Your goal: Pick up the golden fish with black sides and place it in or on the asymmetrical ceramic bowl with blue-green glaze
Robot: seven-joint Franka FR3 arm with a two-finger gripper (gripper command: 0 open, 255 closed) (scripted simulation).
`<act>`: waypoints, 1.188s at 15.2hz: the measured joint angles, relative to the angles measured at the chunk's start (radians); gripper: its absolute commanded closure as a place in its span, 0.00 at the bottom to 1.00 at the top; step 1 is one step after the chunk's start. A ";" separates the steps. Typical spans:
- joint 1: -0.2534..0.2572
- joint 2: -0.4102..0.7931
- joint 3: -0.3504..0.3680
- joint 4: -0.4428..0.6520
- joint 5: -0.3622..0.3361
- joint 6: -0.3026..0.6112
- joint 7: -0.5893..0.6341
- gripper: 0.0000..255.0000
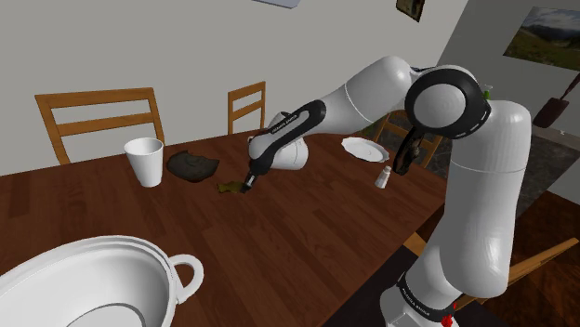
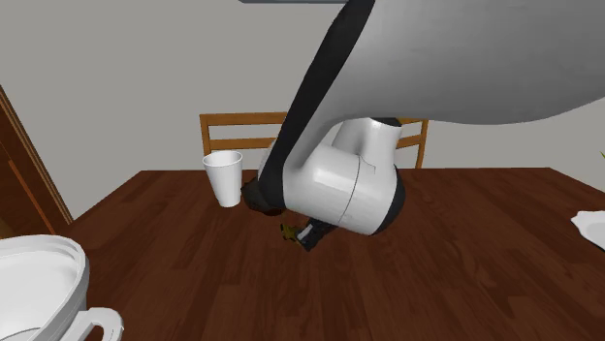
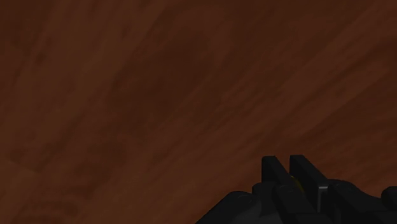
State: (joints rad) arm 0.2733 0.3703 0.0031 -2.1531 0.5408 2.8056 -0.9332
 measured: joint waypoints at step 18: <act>0.049 -0.177 -0.075 0.021 -0.149 -0.190 0.153 1.00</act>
State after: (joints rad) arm 0.3219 0.1935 -0.0723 -2.1324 0.3921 2.6157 -0.7804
